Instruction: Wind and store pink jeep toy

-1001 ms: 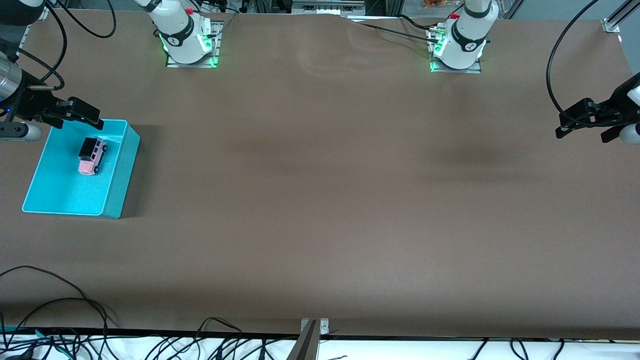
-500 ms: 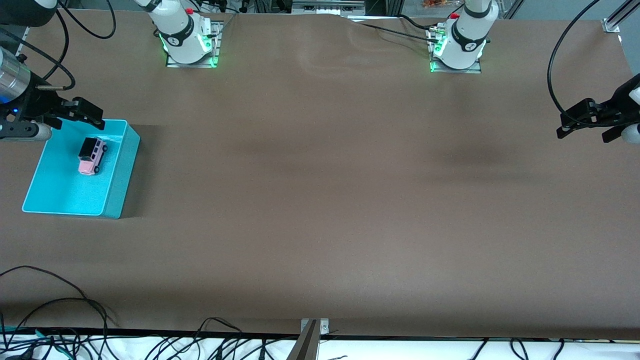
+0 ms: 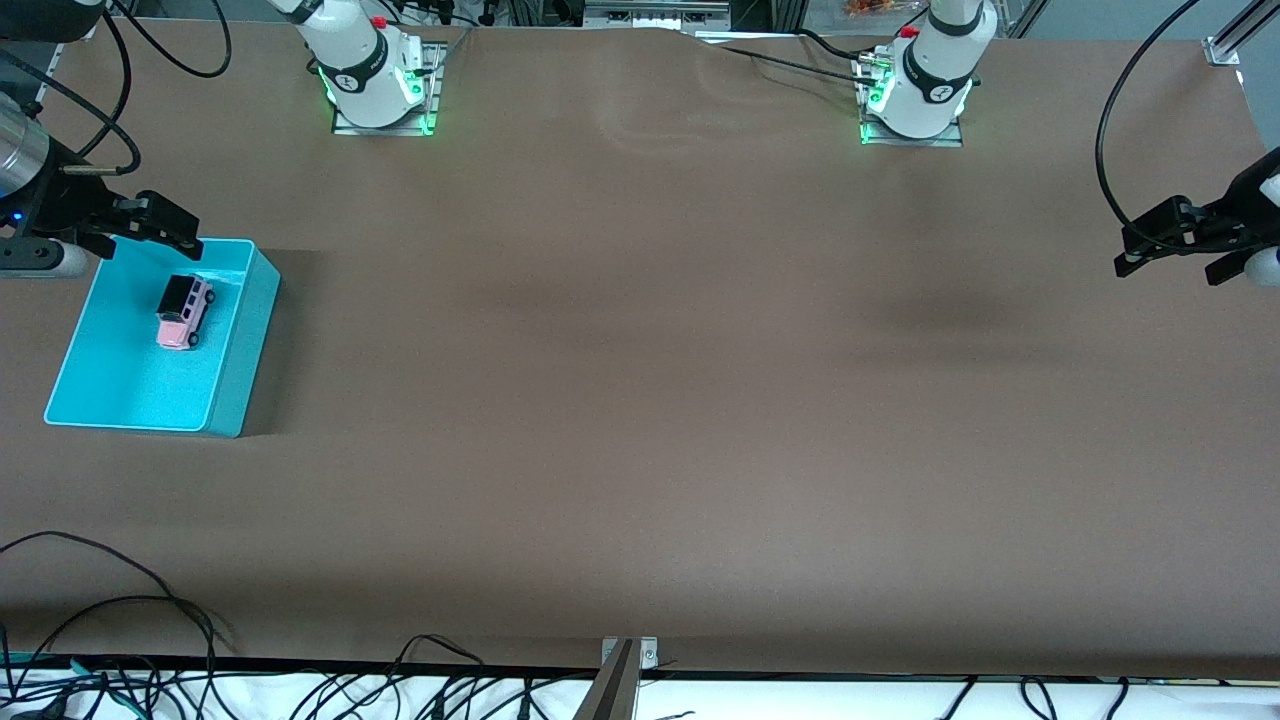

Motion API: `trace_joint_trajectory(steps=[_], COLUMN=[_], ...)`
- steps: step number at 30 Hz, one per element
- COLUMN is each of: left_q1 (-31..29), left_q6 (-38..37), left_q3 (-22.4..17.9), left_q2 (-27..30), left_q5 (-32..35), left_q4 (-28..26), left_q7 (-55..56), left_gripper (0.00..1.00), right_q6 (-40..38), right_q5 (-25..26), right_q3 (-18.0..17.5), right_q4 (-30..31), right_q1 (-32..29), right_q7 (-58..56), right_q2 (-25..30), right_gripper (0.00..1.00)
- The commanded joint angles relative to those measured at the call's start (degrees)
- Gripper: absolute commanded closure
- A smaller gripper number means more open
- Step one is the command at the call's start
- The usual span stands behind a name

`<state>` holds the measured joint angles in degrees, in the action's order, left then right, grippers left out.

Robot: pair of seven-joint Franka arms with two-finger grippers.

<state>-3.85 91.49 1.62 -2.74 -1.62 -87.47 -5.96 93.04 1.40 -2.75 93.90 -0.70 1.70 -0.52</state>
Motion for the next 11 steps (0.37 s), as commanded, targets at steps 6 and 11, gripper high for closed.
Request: trace_joint_trajectory(steps=[6, 11], left_q1=[-0.3, -0.4], left_q6=[-1.3, -1.3], left_q3=[0.0, 0.0], left_q2=[-0.9, -0.9], left_q5=[-0.5, -0.5], left_q4=[2.1, 2.1], left_q7=[-0.1, -0.2], left_gripper=[0.0, 0.0], right_q6=[-0.8, -0.8], right_q5=[0.6, 0.5], right_q3=[-0.2, -0.2], right_q4=[-1.8, -1.9], right_q1=[-0.2, -0.2], right_q7=[-0.2, -0.4], right_q2=[-1.2, -1.2], right_gripper=[0.0, 0.0])
